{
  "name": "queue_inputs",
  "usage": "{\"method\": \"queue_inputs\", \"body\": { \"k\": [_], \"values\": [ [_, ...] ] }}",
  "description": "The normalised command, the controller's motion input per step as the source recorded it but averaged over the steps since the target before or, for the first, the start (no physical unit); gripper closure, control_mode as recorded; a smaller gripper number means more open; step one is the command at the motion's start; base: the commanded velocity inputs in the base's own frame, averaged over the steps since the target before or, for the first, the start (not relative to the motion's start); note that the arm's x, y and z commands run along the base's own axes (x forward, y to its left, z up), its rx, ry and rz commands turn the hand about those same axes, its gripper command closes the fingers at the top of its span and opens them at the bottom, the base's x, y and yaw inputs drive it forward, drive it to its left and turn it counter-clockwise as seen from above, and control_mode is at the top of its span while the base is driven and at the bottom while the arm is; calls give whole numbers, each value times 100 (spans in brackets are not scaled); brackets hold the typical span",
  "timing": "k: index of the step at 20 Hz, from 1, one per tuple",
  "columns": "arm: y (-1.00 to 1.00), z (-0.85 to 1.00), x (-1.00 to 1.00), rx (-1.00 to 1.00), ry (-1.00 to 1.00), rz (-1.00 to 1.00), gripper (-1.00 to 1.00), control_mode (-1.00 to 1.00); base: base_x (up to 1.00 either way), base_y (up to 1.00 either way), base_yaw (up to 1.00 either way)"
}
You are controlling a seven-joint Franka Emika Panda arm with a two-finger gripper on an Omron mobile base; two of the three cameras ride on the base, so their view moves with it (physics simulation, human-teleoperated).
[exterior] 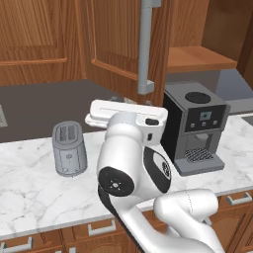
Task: Close all open cabinet doors.
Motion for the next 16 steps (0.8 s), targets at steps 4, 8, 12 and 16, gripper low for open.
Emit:
{"method": "queue_inputs", "body": {
  "k": [4,8,12,16],
  "values": [
    [0,-2,32,0,-2,-2,-100,-100,0,0,0],
    [0,-3,31,0,-2,-1,-100,-100,0,0,0],
    [0,-1,30,0,-3,-1,-100,-100,0,0,0],
    [0,-5,28,0,-3,-1,-100,-100,0,0,0]
  ]
}}
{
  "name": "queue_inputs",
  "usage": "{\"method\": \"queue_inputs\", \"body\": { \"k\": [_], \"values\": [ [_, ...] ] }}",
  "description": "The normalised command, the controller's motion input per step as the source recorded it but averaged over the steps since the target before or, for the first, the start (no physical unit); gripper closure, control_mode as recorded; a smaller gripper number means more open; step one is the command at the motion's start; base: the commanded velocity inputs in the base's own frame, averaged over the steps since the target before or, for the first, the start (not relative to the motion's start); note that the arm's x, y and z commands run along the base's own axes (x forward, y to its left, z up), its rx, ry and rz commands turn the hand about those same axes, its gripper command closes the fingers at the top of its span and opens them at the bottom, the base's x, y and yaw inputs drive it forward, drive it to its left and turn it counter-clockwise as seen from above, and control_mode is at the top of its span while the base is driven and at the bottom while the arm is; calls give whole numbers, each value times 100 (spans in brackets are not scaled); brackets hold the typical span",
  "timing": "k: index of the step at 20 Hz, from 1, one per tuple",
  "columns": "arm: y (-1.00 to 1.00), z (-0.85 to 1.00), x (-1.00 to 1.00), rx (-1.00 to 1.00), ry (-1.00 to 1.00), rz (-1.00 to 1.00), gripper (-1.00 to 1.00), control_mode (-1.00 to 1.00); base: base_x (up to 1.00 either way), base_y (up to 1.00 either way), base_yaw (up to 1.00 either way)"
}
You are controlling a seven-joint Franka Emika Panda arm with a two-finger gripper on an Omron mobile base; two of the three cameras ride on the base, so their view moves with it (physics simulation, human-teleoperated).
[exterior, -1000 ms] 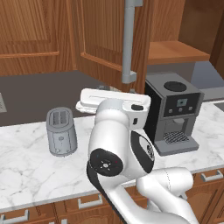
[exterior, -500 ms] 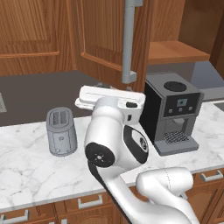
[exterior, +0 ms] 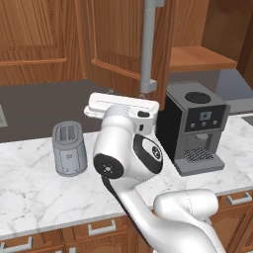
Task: Close all open cabinet doors.
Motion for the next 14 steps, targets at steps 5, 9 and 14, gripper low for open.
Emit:
{"method": "queue_inputs", "body": {
  "k": [5,9,14],
  "values": [
    [0,-1,26,0,-4,-1,-100,-100,0,0,0],
    [0,-2,25,0,-4,0,-100,-100,0,0,0],
    [-8,0,28,0,-3,0,-100,-100,0,0,0]
  ]
}}
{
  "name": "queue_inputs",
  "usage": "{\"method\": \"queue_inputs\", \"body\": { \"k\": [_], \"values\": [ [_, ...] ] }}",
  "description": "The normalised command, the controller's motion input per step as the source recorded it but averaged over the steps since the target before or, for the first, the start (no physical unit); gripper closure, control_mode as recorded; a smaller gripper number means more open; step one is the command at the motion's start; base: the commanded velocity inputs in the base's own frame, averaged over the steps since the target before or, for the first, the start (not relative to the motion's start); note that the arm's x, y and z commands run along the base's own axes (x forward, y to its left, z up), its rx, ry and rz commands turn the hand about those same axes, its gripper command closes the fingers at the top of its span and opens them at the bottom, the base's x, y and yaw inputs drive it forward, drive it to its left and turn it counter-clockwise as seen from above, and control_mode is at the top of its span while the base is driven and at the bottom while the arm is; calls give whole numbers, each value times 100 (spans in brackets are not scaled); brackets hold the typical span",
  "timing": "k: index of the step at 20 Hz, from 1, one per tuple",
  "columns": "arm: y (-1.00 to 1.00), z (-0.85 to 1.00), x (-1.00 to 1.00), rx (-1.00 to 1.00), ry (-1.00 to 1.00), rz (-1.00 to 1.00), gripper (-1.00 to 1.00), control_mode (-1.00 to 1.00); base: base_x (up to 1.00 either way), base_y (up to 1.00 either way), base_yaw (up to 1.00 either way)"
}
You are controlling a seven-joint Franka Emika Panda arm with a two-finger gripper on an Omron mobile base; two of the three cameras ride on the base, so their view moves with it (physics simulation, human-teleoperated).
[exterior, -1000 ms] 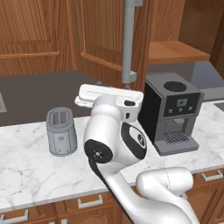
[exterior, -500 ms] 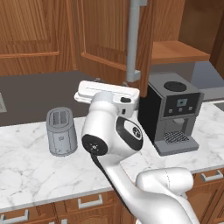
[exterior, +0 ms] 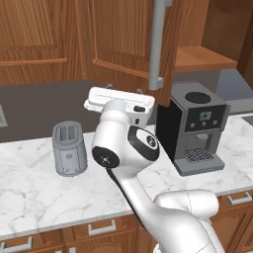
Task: Close all open cabinet doors.
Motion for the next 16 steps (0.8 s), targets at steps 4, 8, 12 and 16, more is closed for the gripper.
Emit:
{"method": "queue_inputs", "body": {
  "k": [4,8,12,16],
  "values": [
    [-20,0,27,0,-5,0,-100,-100,0,0,0],
    [-24,-1,25,0,-6,0,-100,-100,0,0,0],
    [-33,-2,20,0,-6,0,-100,-100,0,0,0],
    [-31,-4,23,0,-6,0,-100,-100,0,0,0]
  ]
}}
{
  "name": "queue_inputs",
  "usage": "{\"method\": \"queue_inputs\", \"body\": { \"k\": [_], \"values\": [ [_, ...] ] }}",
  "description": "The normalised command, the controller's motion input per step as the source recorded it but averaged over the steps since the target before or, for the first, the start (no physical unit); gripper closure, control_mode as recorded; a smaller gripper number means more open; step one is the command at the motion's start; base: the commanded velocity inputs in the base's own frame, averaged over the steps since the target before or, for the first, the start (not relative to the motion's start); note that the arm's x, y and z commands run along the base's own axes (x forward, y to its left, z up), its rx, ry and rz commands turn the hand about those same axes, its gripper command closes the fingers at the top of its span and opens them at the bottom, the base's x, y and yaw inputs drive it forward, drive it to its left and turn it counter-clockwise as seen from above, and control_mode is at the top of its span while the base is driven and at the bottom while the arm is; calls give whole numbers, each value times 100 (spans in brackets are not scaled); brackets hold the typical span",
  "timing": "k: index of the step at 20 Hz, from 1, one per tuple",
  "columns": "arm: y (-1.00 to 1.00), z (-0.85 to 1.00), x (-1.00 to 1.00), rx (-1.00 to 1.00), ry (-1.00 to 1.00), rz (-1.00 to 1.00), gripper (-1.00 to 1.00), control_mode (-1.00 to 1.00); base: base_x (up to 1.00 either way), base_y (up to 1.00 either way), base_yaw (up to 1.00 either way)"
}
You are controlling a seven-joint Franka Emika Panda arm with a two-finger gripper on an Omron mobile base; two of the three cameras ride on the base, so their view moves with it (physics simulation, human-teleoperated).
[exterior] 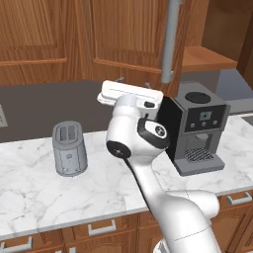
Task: Close all open cabinet doors.
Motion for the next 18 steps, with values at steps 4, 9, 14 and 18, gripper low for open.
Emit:
{"method": "queue_inputs", "body": {
  "k": [4,9,14,18],
  "values": [
    [-30,-1,30,0,-5,0,-100,-100,0,0,0],
    [-21,0,36,0,-4,2,-100,-100,0,0,0],
    [-17,0,37,0,-2,4,-100,-100,0,0,0],
    [-6,-4,27,0,-1,4,-100,-100,0,0,0]
  ]
}}
